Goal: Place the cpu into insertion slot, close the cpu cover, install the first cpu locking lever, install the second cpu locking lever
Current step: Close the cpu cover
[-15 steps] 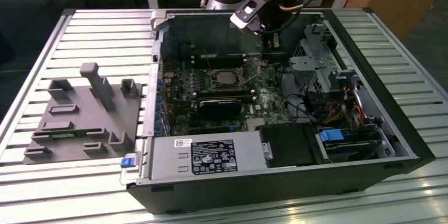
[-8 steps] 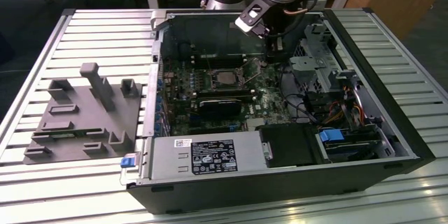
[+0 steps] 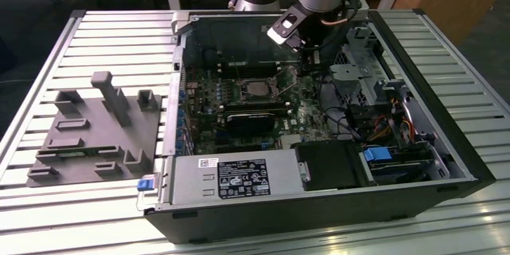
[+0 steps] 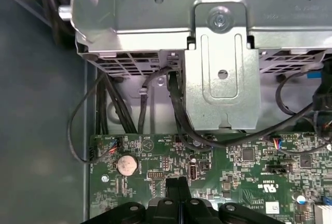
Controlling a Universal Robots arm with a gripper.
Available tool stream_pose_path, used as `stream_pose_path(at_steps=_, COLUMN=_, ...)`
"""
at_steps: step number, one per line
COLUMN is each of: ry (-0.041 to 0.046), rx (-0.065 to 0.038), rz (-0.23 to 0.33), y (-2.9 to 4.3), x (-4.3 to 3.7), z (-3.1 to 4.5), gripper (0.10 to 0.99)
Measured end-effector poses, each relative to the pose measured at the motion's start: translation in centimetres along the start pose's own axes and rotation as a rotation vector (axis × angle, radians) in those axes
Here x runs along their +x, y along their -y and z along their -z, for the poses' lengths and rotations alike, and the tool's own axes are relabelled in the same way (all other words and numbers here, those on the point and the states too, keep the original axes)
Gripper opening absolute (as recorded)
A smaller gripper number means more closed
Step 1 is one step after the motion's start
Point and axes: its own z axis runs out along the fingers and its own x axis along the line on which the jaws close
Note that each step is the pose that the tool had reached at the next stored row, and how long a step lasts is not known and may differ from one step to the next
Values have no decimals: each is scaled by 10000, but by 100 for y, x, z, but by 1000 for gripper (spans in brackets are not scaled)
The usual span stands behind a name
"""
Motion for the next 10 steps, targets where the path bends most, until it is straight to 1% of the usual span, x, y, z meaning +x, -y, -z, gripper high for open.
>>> stream_pose_path(at_steps=3, ry=1, rx=4, rz=0, y=3, x=-2, z=-47, gripper=106)
stream_pose_path(at_steps=8, ry=2, rx=5, rz=0, y=3, x=-2, z=-50, gripper=106)
stream_pose_path(at_steps=9, ry=2, rx=15, rz=0, y=3, x=-2, z=-51, gripper=106)
stream_pose_path(at_steps=10, ry=2, rx=76, rz=0, y=3, x=-2, z=-53, gripper=106)
